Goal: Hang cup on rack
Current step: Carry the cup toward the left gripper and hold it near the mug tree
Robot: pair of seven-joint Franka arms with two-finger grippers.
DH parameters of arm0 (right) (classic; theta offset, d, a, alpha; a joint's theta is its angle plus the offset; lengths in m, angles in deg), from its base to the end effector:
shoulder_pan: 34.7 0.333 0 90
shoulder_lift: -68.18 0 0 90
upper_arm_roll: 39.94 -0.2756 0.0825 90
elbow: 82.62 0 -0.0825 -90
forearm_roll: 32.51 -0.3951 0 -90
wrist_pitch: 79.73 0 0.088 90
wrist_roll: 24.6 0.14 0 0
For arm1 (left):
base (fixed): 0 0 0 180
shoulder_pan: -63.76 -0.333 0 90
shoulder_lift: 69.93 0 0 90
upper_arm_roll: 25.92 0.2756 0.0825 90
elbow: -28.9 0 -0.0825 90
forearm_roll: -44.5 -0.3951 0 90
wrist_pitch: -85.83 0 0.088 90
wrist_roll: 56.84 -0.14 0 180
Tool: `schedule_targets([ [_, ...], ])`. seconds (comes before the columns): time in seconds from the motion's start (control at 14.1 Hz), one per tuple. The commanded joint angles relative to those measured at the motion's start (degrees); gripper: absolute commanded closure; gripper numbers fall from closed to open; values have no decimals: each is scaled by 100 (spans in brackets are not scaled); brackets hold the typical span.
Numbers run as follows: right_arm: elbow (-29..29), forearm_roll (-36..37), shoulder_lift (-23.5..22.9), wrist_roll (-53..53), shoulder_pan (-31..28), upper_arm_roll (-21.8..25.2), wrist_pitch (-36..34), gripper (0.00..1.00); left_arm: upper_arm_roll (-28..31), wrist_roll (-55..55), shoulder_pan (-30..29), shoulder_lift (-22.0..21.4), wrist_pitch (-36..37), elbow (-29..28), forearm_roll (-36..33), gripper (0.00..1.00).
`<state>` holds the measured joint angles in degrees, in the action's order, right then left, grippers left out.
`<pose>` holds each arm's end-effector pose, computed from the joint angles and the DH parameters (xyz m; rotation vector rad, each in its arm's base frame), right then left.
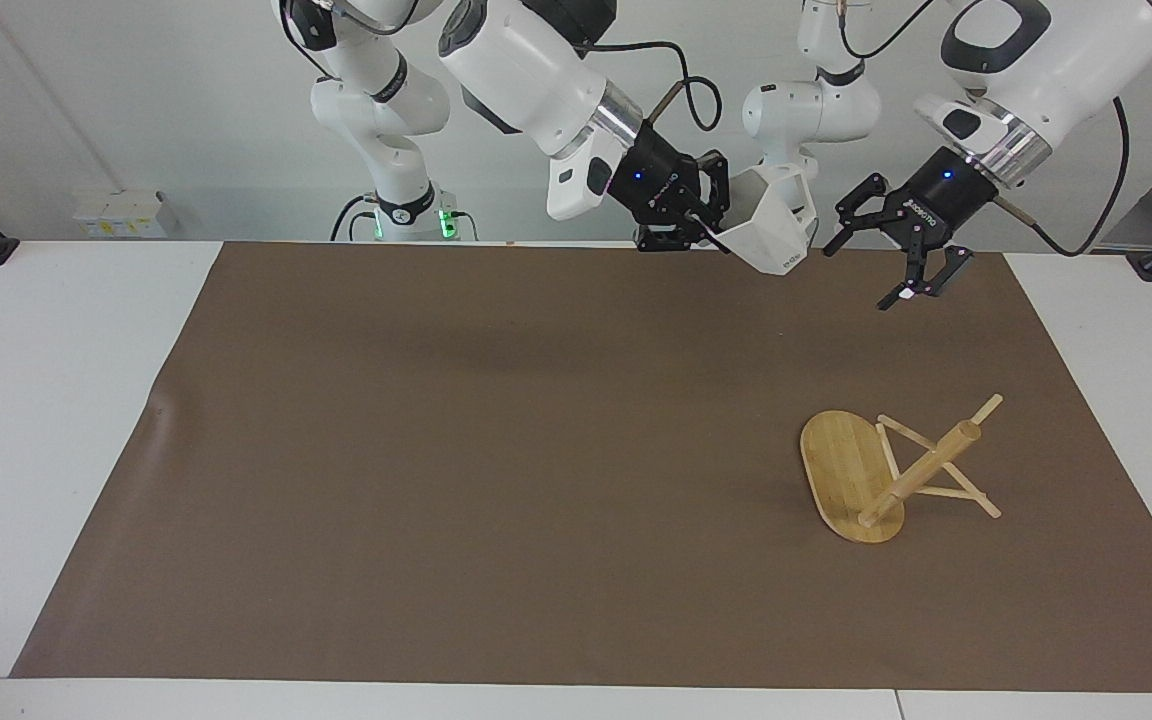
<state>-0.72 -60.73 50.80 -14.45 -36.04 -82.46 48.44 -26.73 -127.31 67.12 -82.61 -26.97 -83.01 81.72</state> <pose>0.5468 0.4279 0.5698 -2.2772 -0.2975 -0.2703 0.5391 -0.0974 0.5415 2.2492 -1.4043 0.7313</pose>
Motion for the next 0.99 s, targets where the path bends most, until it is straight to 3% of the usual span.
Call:
schedule_targets([
  [0.0, -43, -16, -55, 154, -51, -107, 25, 100, -34, -185, 42, -138, -181, -165, 451, 0],
  [0.35, -34, -16, -64, 216, -60, -107, 7, 100, -69, -1116, 218, -173, -207, -217, 787, 0],
  [0.92, 28, -7, -56, 216, -60, -107, -63, 100, -60, -1680, 473, -366, -243, -499, 1428, 0],
])
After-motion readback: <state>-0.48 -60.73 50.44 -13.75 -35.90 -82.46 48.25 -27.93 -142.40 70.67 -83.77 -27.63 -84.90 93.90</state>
